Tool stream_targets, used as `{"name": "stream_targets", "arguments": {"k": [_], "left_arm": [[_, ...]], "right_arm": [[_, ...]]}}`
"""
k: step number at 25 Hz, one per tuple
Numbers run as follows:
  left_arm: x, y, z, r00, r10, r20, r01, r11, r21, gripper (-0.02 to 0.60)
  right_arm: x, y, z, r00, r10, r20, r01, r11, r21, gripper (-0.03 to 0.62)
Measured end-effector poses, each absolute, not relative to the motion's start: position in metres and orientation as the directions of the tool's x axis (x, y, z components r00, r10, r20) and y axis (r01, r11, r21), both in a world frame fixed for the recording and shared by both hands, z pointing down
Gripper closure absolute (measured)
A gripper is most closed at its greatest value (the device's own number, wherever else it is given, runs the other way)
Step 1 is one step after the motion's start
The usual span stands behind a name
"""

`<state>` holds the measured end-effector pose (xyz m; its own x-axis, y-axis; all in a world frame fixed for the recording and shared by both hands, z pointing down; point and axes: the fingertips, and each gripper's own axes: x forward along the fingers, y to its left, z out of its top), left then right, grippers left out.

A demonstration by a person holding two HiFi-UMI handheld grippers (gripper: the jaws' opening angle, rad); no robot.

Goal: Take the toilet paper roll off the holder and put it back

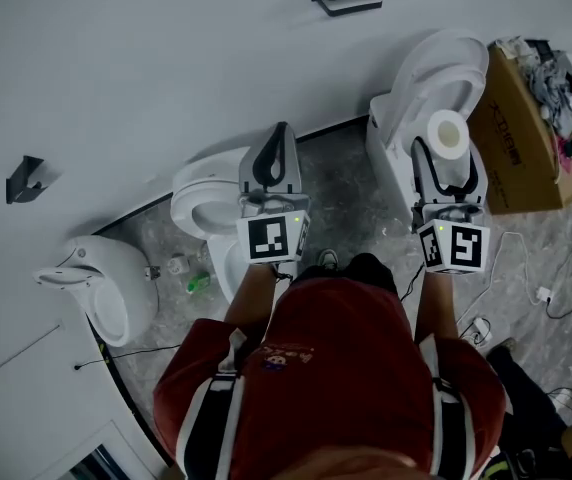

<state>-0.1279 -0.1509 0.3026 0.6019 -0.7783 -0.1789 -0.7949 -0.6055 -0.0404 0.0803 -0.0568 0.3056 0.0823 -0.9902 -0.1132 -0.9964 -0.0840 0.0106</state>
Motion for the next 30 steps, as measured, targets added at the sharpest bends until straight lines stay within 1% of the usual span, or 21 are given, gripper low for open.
{"name": "stream_targets", "arguments": {"k": [4, 9, 19, 30], "left_arm": [[-0.115, -0.172, 0.302, 0.592, -0.785, -0.180, -0.803, -0.594, -0.052, 0.568], [-0.098, -0.204, 0.304, 0.557, -0.811, -0.179, -0.829, -0.558, -0.049, 0.568], [-0.031, -0.265, 0.298, 0.514, -0.842, -0.166, -0.858, -0.508, -0.076, 0.568], [0.024, -0.310, 0.306, 0.419, -0.898, -0.134, -0.908, -0.409, -0.096, 0.568]], "right_arm": [[0.097, -0.083, 0.306, 0.071, -0.989, -0.128, -0.997, -0.071, -0.004, 0.281], [0.116, -0.130, 0.306, 0.024, -0.990, -0.140, -1.000, -0.023, -0.015, 0.281], [0.174, -0.215, 0.308, -0.075, -0.989, -0.126, -0.996, 0.080, -0.037, 0.281], [0.234, -0.279, 0.328, -0.175, -0.978, -0.110, -0.979, 0.184, -0.086, 0.281]]}}
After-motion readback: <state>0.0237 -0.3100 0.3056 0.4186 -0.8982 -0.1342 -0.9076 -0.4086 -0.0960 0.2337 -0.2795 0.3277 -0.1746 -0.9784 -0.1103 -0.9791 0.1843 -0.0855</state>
